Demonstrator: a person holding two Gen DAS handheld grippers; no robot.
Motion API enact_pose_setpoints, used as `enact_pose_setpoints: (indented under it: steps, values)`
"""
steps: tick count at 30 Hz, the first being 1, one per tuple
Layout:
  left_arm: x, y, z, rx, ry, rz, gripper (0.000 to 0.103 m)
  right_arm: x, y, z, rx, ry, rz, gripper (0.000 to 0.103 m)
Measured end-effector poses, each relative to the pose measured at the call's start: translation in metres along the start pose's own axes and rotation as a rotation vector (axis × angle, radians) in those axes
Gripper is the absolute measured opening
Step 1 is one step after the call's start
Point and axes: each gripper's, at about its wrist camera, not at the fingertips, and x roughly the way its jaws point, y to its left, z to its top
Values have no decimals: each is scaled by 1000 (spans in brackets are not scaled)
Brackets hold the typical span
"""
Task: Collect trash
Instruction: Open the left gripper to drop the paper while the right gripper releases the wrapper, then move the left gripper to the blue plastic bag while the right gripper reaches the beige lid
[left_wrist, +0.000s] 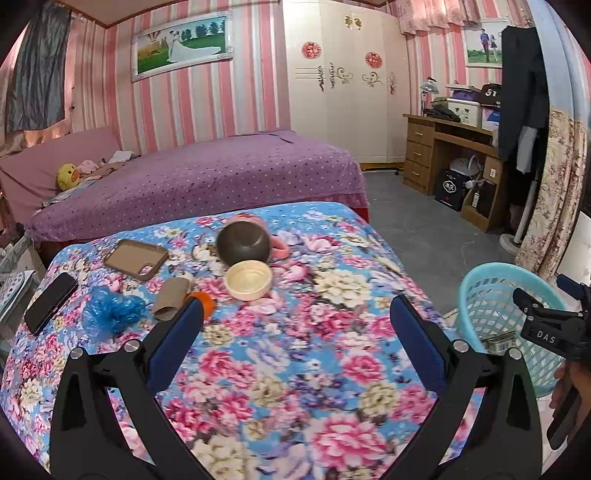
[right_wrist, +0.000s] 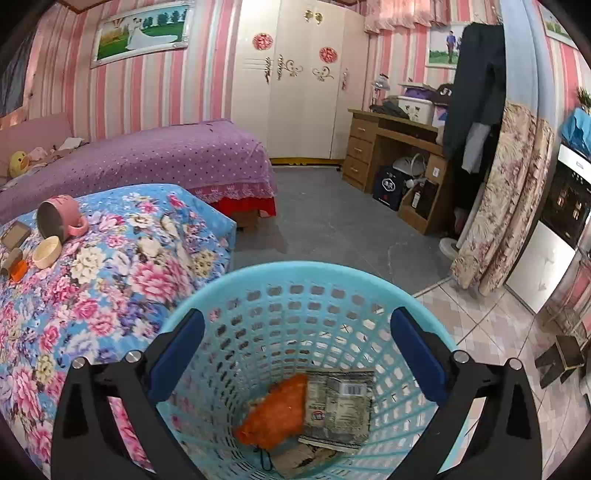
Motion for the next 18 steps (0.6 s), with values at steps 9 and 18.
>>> enact_pose_setpoints:
  steps: [9,18]
  values:
    - [9,55,-7,-64,-7,55,97,-11,35,13,13,-39,39,98]
    - [16,116,-11,-137,5,79,97,-19,88,25,30,-63,170,99]
